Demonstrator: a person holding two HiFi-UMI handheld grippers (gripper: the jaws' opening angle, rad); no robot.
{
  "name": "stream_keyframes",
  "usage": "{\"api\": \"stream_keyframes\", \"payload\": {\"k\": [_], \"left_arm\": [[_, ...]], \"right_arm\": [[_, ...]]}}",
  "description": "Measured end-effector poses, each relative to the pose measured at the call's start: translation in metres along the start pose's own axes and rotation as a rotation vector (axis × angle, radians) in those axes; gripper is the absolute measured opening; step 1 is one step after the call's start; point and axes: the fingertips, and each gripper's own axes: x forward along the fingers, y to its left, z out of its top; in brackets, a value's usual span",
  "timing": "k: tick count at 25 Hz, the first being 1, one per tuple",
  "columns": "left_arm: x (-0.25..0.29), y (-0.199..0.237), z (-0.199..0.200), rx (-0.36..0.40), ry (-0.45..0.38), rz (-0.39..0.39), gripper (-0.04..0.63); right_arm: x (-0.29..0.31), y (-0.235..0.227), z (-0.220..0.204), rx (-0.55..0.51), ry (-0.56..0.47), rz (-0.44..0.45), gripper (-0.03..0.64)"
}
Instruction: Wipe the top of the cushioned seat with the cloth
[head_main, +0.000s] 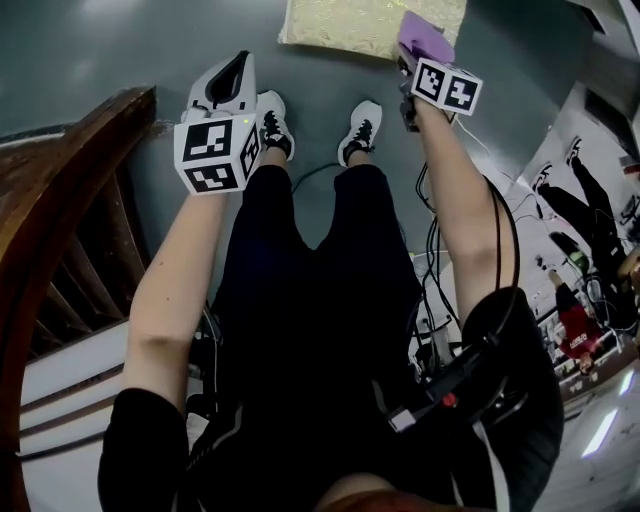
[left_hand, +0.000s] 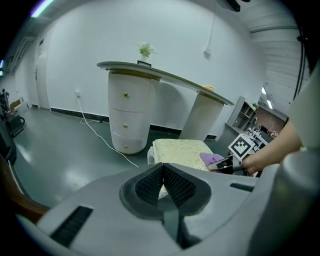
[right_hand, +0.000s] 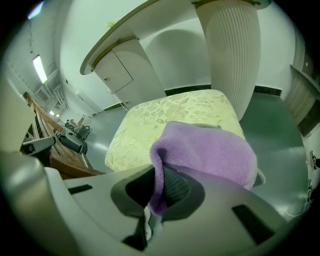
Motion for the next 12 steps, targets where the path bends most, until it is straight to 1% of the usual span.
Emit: {"api": "stream_keyframes", "payload": {"k": [5,7,10,12], "left_arm": [[-0.014,0.012,-0.012,-0.022,-0.001,0.001,0.005],[-0.019,0.021,-0.017,-0.035,0.003,0.019,0.005],[-0.028,0.030,-0.021,-0.106,-0.007,0.059,0.005],[-0.032,0.033,-0.020,-0.151,-0.025,0.070,0.005]], "right_arm": [[0.015,0.034,-0.003,-0.025,0.021,0.036,0.023],[0.023,0.050,-0.004,-0.032,0.024,0.054,0.023],[0.031,0.069,-0.003,-0.038,0.014,0.071,0.023],[0.035,0.078,-0.002,-0.041,0.009,0.070,0.023]]}}
